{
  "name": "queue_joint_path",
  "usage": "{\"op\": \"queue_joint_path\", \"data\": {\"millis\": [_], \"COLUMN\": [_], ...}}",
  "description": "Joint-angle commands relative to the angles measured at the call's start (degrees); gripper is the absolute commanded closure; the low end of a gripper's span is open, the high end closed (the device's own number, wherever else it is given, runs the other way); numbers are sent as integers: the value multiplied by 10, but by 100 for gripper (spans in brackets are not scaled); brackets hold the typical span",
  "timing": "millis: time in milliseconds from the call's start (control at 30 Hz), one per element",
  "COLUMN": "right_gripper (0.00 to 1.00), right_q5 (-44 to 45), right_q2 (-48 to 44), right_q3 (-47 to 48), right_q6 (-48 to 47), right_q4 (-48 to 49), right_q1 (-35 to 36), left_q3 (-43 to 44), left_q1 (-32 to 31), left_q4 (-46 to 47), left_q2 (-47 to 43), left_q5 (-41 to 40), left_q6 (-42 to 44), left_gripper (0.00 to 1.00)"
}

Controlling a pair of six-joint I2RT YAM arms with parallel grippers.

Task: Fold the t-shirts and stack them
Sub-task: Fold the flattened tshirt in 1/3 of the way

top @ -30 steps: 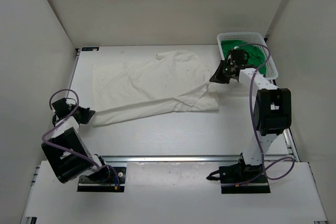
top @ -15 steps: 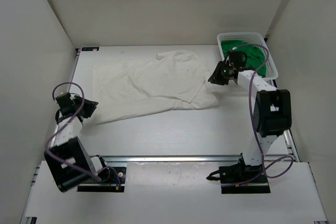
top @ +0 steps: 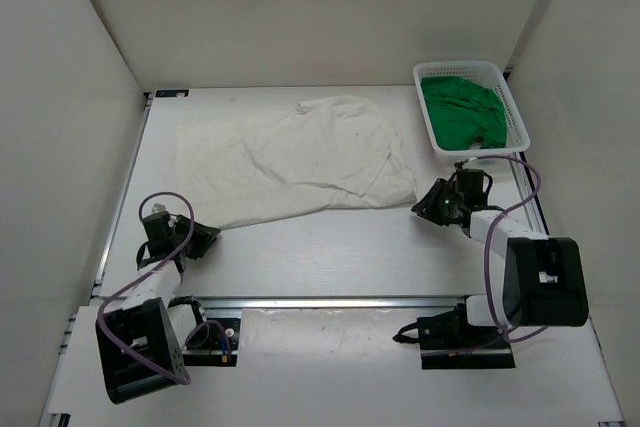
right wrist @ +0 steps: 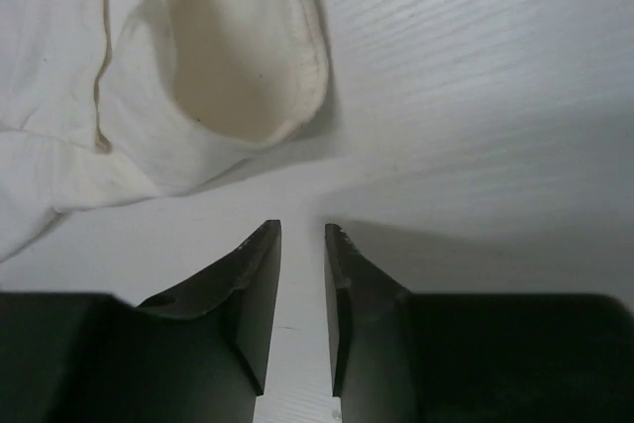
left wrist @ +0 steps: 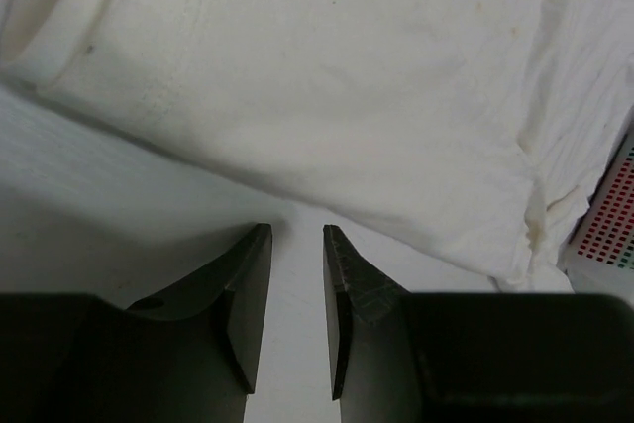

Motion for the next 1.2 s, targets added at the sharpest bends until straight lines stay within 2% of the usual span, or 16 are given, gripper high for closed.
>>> {"op": "queue_joint_path", "data": {"millis": [0,100,200,367,500,567,633,667,733,833,1033,1167], "right_gripper": [76,70,70,70,70,75,89,91,100,99,100,100], "right_q5": [-18,-15,-15,-10,-14,-9,-16,-18,-11,11,4,12], "right_q2": [26,64,102,157,181,198,208,210,214,190,112,33], "right_q3": [35,56,75,107,133,145,149,145,141,127,49,-34], "right_q6": [-12,-12,-10,-5,0,2,0,6,8,9,28,36], "right_q4": [64,68,78,78,75,73,65,68,75,69,76,75], "right_q1": [-4,-4,-1,-21,-26,-24,-28,-28,-28,-24,-35,-33], "left_q3": [9,14,19,37,54,60,59,66,72,74,77,84], "left_q1": [-6,0,7,14,12,18,27,34,35,37,67,61], "left_q4": [41,52,67,85,91,96,96,97,89,85,78,60], "left_q2": [21,47,82,134,172,185,195,200,205,200,203,186], "left_q5": [1,2,7,18,11,8,19,21,15,8,30,29], "left_q6": [-5,-5,-7,-7,-9,-5,-5,-6,3,2,0,8], "left_gripper": [61,58,58,62,68,72,76,79,88,99,100,100]}}
